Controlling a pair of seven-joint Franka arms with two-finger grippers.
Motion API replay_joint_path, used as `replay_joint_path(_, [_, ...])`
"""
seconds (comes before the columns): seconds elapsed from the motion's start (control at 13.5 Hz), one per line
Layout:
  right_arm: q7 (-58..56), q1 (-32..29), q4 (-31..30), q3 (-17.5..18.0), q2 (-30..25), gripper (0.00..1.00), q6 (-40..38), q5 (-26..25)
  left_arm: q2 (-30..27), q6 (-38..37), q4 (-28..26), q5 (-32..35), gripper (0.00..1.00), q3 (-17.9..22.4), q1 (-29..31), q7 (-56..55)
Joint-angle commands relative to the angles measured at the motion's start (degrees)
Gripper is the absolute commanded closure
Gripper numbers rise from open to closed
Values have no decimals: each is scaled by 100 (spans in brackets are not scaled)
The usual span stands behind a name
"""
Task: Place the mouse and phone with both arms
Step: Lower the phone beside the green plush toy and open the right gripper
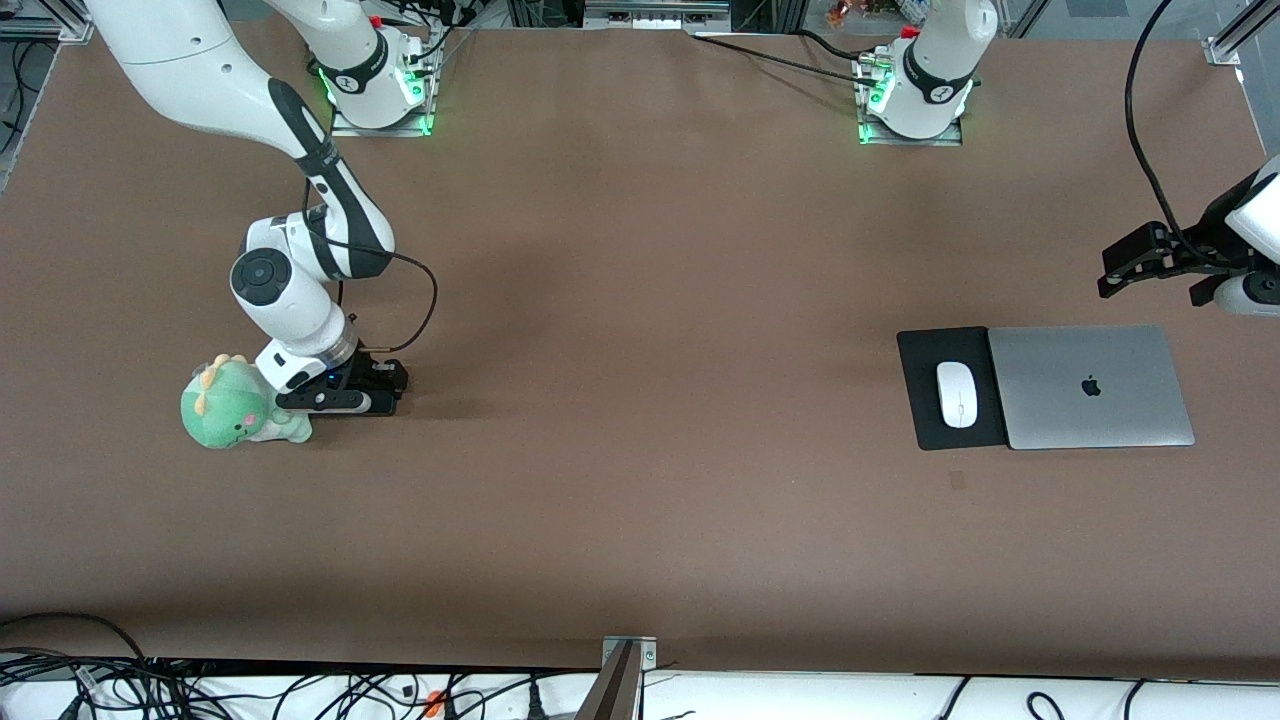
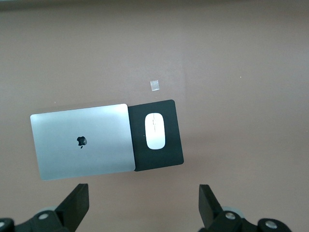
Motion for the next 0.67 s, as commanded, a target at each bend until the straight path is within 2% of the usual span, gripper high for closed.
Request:
replay_joint_path(0.0, [-370, -157, -53, 89, -28, 32, 92, 103, 68, -30, 163, -12, 0, -6, -7, 92])
replay_joint_path(0.07, [-380, -158, -44, 89, -28, 0, 84, 103, 76, -30, 163, -12, 0, -6, -7, 92])
replay_joint_path(0.37, [-372, -149, 157, 124, -142, 0, -135, 112, 68, -30, 163, -12, 0, -6, 2, 92])
replay_joint_path(0.59, [-380, -149, 438, 133, -334, 0, -705, 242, 76, -30, 163, -12, 0, -6, 11, 92])
